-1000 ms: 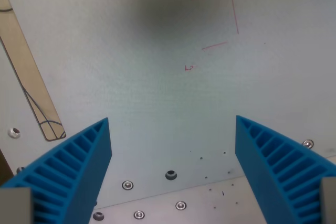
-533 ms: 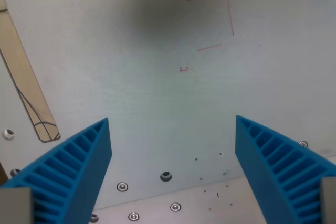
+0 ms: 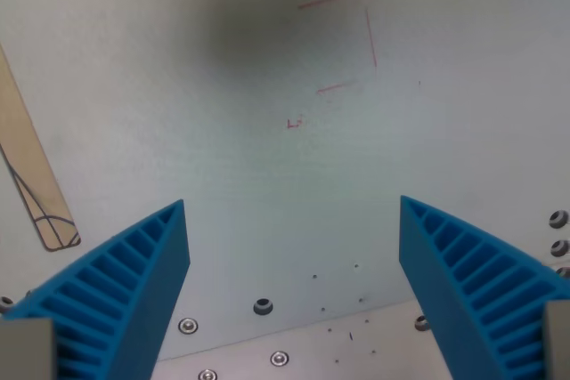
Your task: Rotate around base negative x
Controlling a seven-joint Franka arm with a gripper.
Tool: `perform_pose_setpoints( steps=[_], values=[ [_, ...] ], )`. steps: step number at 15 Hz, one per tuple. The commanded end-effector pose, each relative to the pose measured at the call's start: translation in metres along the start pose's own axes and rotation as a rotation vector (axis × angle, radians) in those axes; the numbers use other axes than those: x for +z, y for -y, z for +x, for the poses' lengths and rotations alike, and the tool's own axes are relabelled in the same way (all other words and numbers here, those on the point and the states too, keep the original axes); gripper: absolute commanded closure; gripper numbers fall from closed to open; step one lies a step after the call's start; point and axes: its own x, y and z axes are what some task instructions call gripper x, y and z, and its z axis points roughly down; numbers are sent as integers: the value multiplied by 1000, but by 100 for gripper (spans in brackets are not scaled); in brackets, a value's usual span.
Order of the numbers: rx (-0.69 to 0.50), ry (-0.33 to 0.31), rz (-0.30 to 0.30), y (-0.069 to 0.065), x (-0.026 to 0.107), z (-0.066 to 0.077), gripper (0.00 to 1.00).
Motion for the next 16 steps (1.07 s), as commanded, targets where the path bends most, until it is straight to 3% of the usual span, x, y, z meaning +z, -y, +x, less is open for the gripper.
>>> perform_pose_setpoints(
  steps=[1,16],
  values=[
    [19,-35,-184,3,-2,-1,0],
    [19,-67,-356,3,-2,-1,0]
  ],
)
